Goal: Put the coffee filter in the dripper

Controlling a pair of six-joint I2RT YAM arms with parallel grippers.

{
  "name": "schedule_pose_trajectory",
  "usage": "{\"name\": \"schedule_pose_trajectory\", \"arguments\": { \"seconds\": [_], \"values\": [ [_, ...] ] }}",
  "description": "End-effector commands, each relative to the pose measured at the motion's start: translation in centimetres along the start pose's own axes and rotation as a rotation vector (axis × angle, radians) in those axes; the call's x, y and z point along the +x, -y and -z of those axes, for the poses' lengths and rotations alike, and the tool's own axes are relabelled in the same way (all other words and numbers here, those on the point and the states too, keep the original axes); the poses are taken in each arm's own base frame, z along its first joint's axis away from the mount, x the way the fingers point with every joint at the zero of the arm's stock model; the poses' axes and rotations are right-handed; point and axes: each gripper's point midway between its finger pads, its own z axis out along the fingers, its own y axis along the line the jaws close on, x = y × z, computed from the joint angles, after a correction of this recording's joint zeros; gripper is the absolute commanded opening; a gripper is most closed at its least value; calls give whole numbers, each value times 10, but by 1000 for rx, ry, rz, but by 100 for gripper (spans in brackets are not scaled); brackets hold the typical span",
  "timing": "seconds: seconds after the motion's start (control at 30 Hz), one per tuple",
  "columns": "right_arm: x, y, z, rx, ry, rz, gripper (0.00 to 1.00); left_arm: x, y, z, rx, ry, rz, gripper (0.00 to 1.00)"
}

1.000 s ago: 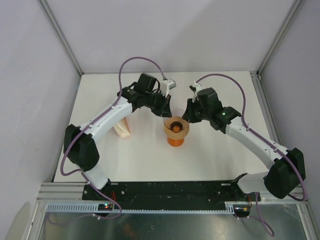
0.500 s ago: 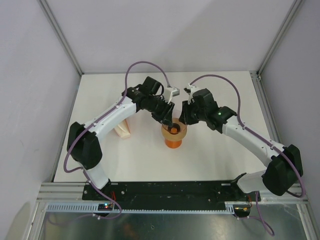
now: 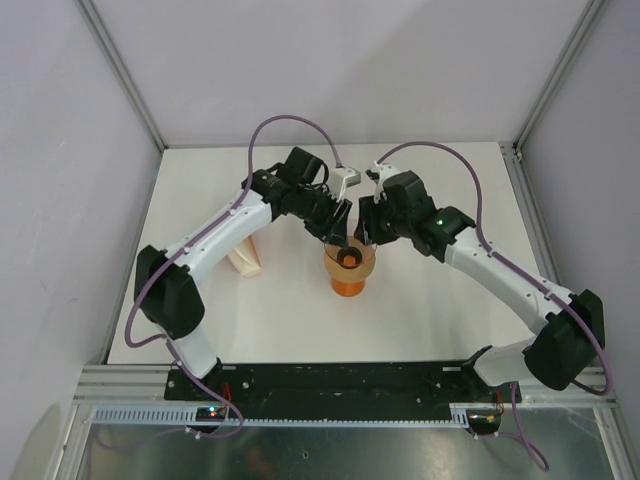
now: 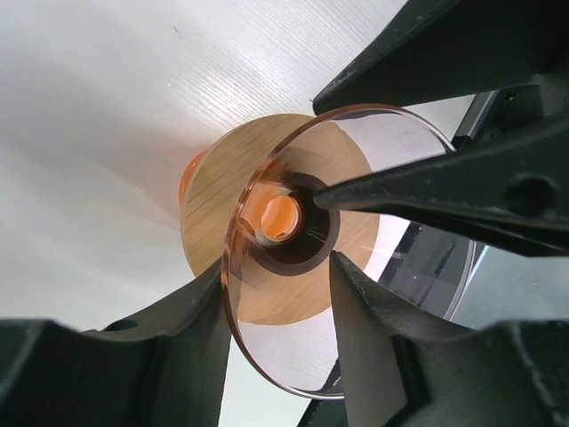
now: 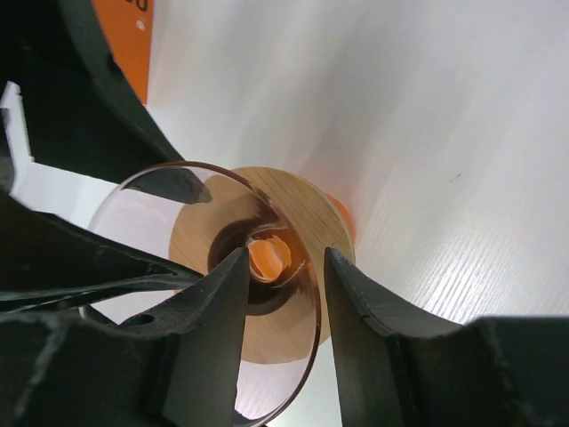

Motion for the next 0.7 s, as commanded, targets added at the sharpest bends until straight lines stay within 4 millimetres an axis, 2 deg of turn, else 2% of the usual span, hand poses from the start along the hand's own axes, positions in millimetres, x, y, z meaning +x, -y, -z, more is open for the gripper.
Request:
{"name": "schedule_pose_trajectory", "arguments": {
  "seconds": [0.0, 0.17, 0.4, 0.53, 0.67],
  "values": [
    [-22, -7, 12, 7, 51, 32, 45, -21, 7, 18, -24, 68, -71, 51],
    [-18, 2, 20, 70, 46, 35, 48, -29, 4, 35, -82, 107, -94, 57],
    [-12, 7, 35, 153, 48, 43, 45, -17, 1, 43, -123, 102, -87, 57],
    [-11, 3, 40, 157, 60, 48, 41, -11, -1, 44, -139, 96, -84, 51],
    [-12, 0, 40, 157, 66, 49, 35, 1, -3, 39, -138, 69, -72, 39]
  ]
}}
